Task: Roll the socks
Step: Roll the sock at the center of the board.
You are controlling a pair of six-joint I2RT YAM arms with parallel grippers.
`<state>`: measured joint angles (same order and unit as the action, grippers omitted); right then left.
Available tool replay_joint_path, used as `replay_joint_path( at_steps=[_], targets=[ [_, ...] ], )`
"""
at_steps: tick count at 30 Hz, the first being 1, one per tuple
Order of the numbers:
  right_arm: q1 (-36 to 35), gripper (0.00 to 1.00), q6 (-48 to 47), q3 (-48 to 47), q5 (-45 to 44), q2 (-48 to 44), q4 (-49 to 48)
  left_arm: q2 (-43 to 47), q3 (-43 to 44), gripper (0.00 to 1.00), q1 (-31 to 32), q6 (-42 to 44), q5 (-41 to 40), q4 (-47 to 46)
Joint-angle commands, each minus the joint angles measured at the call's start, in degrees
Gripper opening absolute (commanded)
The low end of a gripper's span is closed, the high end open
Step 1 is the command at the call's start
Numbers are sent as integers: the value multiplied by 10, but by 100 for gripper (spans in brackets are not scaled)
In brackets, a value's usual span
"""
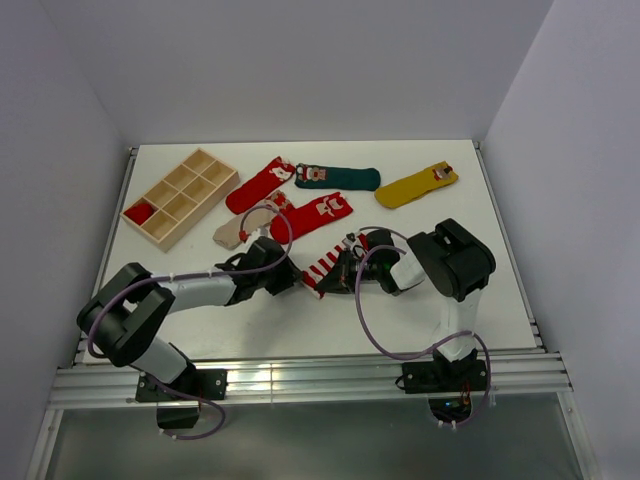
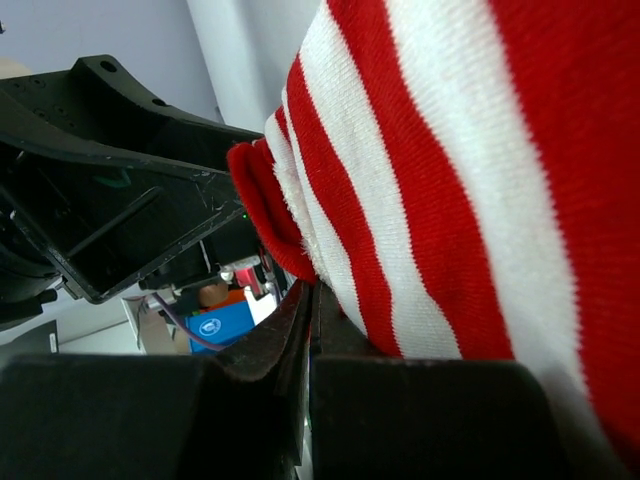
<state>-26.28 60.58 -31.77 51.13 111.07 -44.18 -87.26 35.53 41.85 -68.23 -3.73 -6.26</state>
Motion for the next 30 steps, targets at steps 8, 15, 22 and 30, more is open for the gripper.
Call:
replay_joint_path(
  at_steps=[8, 15, 22, 30],
  targets=[
    [11, 0, -1, 14, -41, 27, 23, -53, 47, 46, 9, 2, 5, 23],
    [13, 0, -12, 10, -56, 17, 47, -84, 80, 30, 16, 8, -8, 86],
    [11, 3, -92, 0, -95, -47, 120, -113, 113, 9, 19, 32, -14, 135],
    [-56, 33, -307, -35, -290, -217, 319, -136, 206, 0, 19, 101, -28, 248]
  ],
)
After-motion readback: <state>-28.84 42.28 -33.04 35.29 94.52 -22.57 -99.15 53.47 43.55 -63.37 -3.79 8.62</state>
